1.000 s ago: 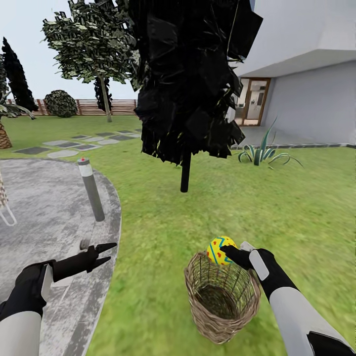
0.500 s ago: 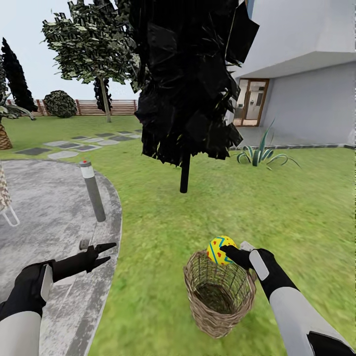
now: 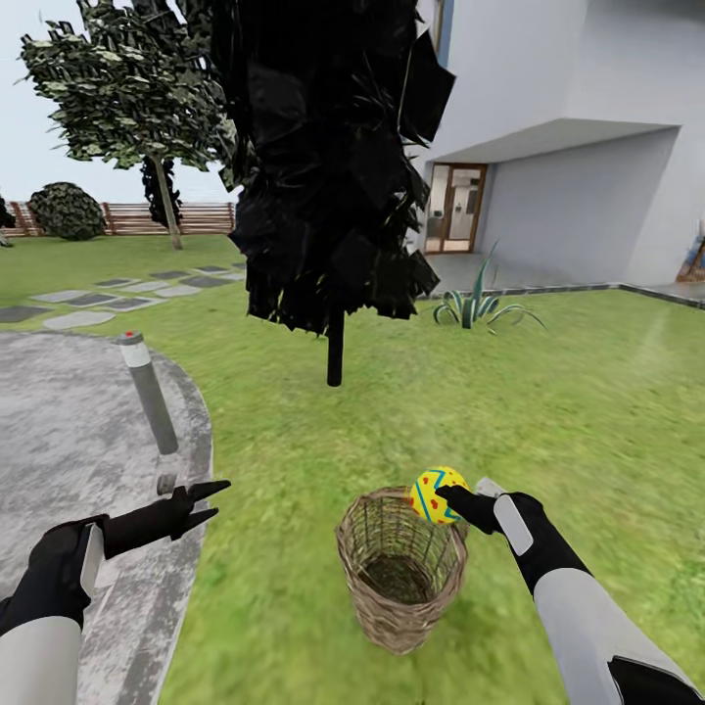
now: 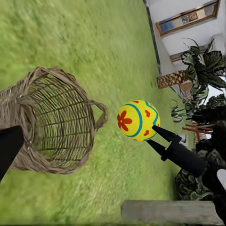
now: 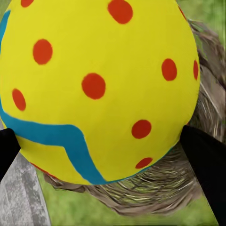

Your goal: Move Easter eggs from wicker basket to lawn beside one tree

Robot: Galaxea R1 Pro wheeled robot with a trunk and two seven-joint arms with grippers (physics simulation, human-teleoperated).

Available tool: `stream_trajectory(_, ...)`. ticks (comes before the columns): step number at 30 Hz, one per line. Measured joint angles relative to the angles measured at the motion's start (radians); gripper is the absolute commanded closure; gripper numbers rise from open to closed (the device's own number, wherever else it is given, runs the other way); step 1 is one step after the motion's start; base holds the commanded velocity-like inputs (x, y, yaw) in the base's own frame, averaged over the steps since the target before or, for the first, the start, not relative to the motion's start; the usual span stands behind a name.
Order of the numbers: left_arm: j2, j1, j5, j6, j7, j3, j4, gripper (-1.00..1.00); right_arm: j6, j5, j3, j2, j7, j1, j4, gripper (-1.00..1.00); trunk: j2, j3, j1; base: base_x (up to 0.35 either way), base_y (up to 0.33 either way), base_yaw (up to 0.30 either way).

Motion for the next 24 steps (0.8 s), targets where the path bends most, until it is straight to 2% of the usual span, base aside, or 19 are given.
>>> stream_trajectory(4, 0.0, 0.0, 0.0, 0.0, 0.0, 0.0, 0.0, -1.0, 0.0, 0.0, 0.0, 0.0, 0.0, 0.0, 0.0, 1.0, 0.028, 0.016, -0.015, -0.18, 0.0, -0.228)
stream_trajectory(12, 0.0, 0.0, 0.0, 0.0, 0.0, 0.0, 0.0, -1.0, 0.0, 0.0, 0.0, 0.0, 0.0, 0.0, 0.0, 1.0, 0.084, 0.048, -0.046, -0.017, 0.0, -0.243)
stream_trajectory(19, 0.0, 0.0, 0.001, 0.0, 0.0, 0.0, 0.0, -1.0, -0.001, 0.0, 0.0, 0.0, 0.0, 0.0, 0.0, 1.0, 0.133, 0.076, -0.073, -0.14, 0.0, -0.243)
stream_trajectory(24, 0.001, 0.0, 0.001, 0.0, 0.0, 0.001, 0.0, -1.0, -0.002, 0.0, 0.001, 0.001, -0.001, 0.0, 0.001, 1.0, 0.168, 0.094, -0.092, -0.006, 0.0, -0.071)
